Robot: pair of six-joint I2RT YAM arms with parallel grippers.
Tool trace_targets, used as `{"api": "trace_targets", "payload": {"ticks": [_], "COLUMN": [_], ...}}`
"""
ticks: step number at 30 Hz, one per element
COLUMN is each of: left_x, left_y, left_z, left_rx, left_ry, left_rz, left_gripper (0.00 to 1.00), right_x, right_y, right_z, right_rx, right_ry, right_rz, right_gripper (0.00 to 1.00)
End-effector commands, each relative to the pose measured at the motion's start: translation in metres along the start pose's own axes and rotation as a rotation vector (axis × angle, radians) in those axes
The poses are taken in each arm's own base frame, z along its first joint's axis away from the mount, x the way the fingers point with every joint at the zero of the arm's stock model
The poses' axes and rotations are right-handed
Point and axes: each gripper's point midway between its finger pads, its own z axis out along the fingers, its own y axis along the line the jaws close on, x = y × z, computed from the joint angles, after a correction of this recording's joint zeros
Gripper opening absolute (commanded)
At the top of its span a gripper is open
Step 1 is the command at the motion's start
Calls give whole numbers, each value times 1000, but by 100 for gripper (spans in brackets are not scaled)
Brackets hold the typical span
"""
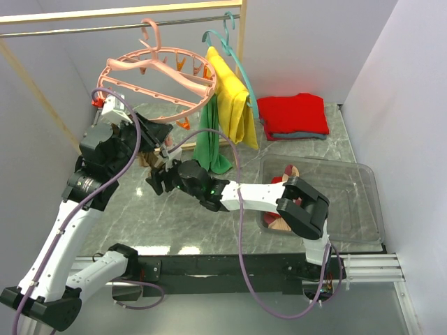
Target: Remove the socks clipped to the hanger
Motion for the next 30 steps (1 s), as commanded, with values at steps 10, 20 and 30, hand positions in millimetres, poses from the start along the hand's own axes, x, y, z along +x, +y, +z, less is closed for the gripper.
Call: {"api": "trace_targets", "payload": {"ticks": [10, 20, 30], "left_x": [11, 17, -12], "left_y": [-11, -9, 10], "left_z": [-11, -34, -77], "left_rx": [62, 46, -107], "left_ry": [58, 85, -58], "left_rz": [12, 64, 121], "left_gripper": [32, 82, 75], "right_x": [-35, -29, -17], "right_y": [1, 3, -2], "right_z": [10, -26, -45], "right_rx": [41, 23, 45], "right_ry": [-85, -3, 58], "right_rz": [45, 74, 78], "right_gripper": [7, 0, 0]}}
